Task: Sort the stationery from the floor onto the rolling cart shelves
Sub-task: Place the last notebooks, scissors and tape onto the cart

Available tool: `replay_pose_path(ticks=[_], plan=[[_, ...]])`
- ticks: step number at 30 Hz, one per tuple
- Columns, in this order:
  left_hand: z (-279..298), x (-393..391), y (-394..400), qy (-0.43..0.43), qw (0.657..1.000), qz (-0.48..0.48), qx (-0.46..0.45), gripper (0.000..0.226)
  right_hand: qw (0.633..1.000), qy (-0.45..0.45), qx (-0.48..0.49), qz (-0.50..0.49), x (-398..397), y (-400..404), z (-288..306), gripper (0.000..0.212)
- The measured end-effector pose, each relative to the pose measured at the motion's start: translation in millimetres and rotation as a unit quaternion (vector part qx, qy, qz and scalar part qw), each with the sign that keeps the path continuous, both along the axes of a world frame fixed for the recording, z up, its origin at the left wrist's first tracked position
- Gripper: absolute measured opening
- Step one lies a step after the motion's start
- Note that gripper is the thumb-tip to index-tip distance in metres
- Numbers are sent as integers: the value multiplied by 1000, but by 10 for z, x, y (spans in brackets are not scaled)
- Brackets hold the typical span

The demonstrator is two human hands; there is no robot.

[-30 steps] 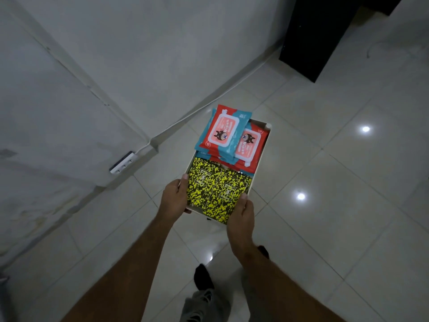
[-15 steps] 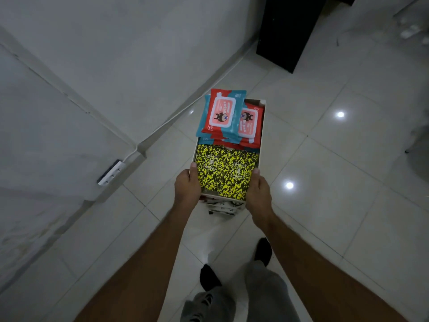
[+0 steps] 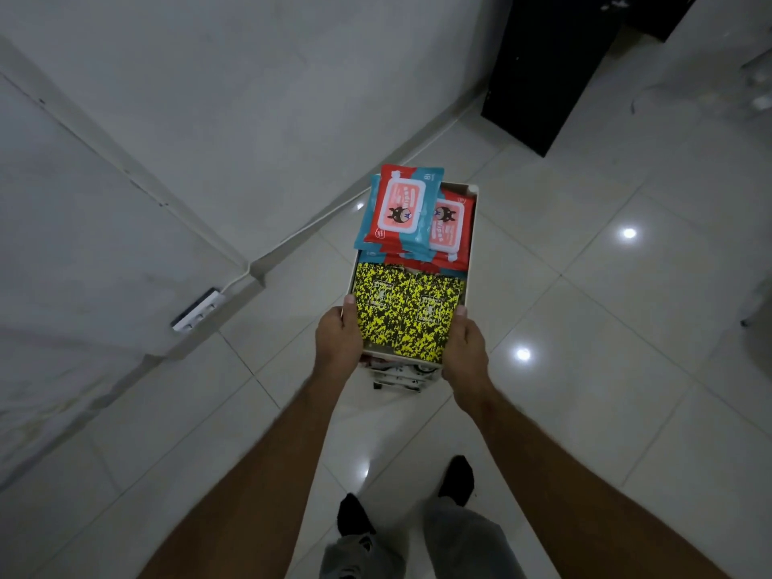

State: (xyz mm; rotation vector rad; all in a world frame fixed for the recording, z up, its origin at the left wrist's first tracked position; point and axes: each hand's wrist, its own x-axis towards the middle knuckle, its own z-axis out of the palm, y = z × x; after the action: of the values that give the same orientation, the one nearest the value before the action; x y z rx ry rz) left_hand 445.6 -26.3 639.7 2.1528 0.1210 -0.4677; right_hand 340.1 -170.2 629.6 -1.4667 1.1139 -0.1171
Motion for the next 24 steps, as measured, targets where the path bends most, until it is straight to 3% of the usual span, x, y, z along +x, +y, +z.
replay_pose_path(ticks=[12, 19, 24], plan=[[-113, 456, -418, -24, 1000, 16, -1, 57, 999, 8, 0, 37, 545, -519, 15, 60], [-93, 802, -725, 9, 1000, 28, -9, 57, 997, 29, 0, 66, 973, -859, 77, 81], [-28, 1036, -913, 16, 999, 34, -5, 53, 998, 20, 11, 66, 1260, -1072, 150, 65]])
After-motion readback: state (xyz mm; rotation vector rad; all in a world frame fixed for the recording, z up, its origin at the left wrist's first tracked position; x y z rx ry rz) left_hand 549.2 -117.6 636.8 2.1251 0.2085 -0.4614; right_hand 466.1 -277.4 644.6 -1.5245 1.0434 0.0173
